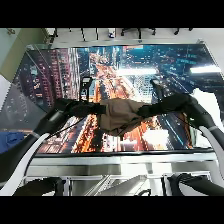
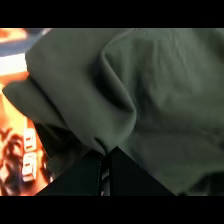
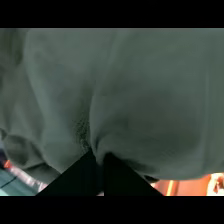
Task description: Fold the shirts.
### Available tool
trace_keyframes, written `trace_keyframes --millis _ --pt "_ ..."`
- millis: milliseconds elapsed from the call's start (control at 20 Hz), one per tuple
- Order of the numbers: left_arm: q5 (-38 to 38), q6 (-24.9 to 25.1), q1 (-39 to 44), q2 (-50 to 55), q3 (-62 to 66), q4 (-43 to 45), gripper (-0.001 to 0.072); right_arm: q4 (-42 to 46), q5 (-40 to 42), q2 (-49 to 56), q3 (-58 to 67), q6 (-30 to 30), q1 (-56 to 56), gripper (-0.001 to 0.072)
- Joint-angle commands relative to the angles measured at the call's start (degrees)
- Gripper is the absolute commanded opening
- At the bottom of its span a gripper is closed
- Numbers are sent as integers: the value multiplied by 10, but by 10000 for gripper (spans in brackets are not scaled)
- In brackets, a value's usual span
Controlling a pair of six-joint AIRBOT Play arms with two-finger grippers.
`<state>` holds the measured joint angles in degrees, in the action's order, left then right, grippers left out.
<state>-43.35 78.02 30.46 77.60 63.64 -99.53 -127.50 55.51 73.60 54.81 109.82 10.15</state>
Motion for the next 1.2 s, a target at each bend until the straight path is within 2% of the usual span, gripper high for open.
trace_keyframes --millis 0,50,100,150,200,300,350,400,550,700,800,950,1150 --pt "16 5 -42 90 33 -12 23 -3 -33 98 30 3 -5 246" --pt "-11 5 -58 99 59 -23 24 -2 -22 106 52 3 -13 456" --pt "-45 6 -74 103 84 -37 206 -1 -1 107 73 3 -23 471" --pt "-83 5 -90 102 107 -49 660 -1 29 106 96 3 -40 472" --pt "-129 7 -106 102 133 -70 686 0 64 104 119 4 -61 473" --pt "-236 44 -135 96 178 -118 685 0 120 104 154 3 -117 477" --pt "-278 58 -145 85 188 -133 685 1 130 104 160 -3 -151 547" --pt "-305 58 -149 69 188 -129 685 0 133 106 161 -5 -183 660" --pt "-329 59 -149 1 147 -130 685 -3 140 132 161 -12 -254 663" --pt "-273 24 -111 -67 27 -134 685 -5 141 172 161 -11 -257 662" --pt "-196 14 -70 -88 -69 -183 685 -10 132 200 161 -11 -237 645" --pt "-76 14 6 -67 -160 -240 685 -17 103 236 161 -11 -199 645" --pt "40 14 84 10 -172 -291 684 -33 36 264 162 -11 -160 645"
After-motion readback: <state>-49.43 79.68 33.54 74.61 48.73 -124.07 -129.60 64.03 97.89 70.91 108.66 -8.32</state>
